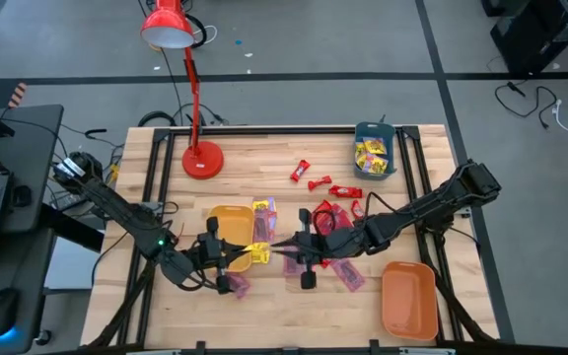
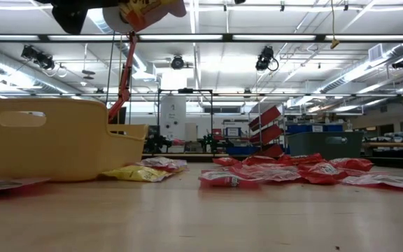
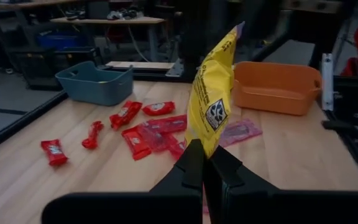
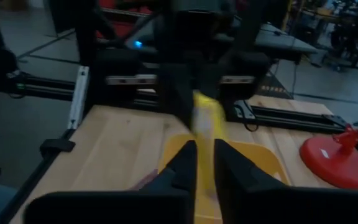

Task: Sort candy
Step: Put the yellow candy pack into the blue bin

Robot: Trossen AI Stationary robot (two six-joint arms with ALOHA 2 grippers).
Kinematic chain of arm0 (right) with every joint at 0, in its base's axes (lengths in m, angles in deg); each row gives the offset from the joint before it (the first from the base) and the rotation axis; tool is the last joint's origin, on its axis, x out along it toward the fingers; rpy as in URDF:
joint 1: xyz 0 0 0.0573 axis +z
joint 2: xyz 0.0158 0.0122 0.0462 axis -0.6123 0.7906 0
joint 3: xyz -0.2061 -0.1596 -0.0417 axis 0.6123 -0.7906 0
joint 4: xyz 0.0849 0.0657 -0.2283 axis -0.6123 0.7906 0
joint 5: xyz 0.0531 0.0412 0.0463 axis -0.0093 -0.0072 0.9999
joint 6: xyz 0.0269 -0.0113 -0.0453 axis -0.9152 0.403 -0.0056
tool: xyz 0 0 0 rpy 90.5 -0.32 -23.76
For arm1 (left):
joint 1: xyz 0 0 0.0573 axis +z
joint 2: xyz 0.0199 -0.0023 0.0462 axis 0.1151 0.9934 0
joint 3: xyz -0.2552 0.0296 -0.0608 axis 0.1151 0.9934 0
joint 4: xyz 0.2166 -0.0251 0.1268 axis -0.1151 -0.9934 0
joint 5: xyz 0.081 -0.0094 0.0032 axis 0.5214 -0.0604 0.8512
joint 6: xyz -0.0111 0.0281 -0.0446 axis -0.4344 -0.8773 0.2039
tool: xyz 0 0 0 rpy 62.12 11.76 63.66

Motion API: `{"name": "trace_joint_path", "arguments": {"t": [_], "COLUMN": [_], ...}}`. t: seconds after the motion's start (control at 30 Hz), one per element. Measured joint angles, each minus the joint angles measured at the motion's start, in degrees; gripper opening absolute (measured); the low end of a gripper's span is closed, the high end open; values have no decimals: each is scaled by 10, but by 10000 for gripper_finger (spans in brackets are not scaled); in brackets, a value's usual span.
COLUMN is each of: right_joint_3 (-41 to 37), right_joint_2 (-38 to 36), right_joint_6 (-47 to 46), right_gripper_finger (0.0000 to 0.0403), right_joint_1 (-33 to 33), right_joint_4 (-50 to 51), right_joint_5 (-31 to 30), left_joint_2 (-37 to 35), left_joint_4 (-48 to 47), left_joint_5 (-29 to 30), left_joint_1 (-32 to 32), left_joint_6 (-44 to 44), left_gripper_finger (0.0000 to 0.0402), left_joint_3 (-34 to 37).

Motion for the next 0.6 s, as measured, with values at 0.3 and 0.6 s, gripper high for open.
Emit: {"name": "trace_joint_path", "arguments": {"t": [0.3,0.6], "right_joint_3": [0,0], "right_joint_2": [0,0], "right_joint_6": [-16,-21], "right_gripper_finger": [147,166], "right_joint_1": [1,-17], "right_joint_4": [-8,-10], "right_joint_5": [-43,-28], "left_joint_2": [0,0], "left_joint_4": [1,6], "left_joint_5": [1,-16], "left_joint_1": [12,44], "left_joint_6": [2,0], "left_gripper_finger": [0,0], "left_joint_3": [0,0]}}
